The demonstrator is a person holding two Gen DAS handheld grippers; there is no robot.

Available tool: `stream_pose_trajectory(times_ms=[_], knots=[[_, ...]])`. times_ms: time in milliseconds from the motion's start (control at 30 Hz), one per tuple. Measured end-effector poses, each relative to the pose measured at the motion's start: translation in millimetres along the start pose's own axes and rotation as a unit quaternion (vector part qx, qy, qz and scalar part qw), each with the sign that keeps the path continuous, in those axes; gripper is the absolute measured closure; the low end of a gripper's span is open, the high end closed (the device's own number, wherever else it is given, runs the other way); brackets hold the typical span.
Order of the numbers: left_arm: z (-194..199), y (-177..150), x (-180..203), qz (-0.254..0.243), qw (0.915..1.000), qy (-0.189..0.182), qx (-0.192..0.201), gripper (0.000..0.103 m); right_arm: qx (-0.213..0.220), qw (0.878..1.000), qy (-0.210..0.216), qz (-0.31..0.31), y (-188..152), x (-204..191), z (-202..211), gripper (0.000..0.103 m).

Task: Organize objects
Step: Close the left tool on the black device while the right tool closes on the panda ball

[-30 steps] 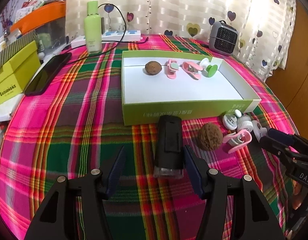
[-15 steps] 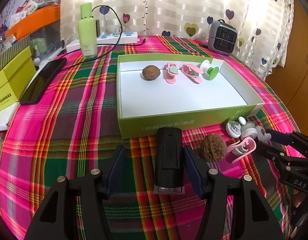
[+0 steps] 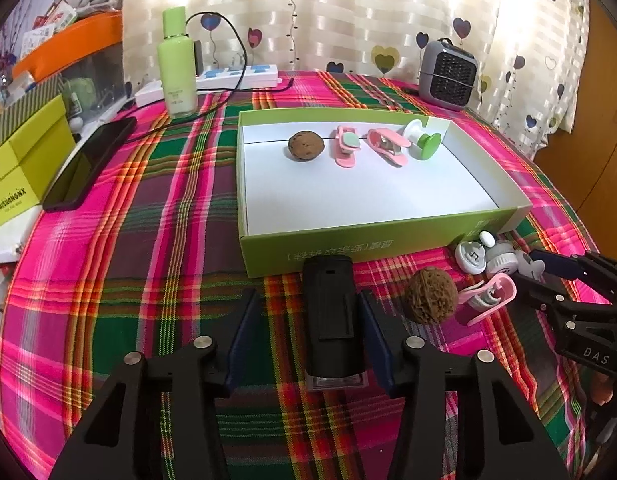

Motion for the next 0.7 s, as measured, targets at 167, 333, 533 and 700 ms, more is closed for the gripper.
stream_pose_trajectory(times_ms=[167,333,533,700], knots=[[0.3,-0.2,0.5,-0.003,1.0000,0.000,0.000,0.064,0.000,1.000,0.002,-0.001,0.3,0.0,0.0,0.051],[0.8,-0.2,-0.7,0.001,1.0000,0.001,0.001,0.070,0.002,1.000,0.000,-0.007,1.1,1.6,0.4,0.060],[1.2,0.1,-4.4,0.008,1.0000,0.003,0.002,0.077,0.003,1.000,0.001,-0.005,0.1,1.2,0.5,0.061],[1.2,0.1,-5.2,0.008,1.0000,0.002,0.002,0.077,0.003,1.000,0.002,-0.005,0.2,0.6,0.6,0.062]])
Point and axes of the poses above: each gripper's, at about its wrist camera, not at the fingertips, and z roughly against the way its jaws point, x to its right, y to its top, the point moved 2 cm from there along -z, roughly the way its jaws point, and after that the axes turned 8 degrees about -x, right-handed, at the moved point
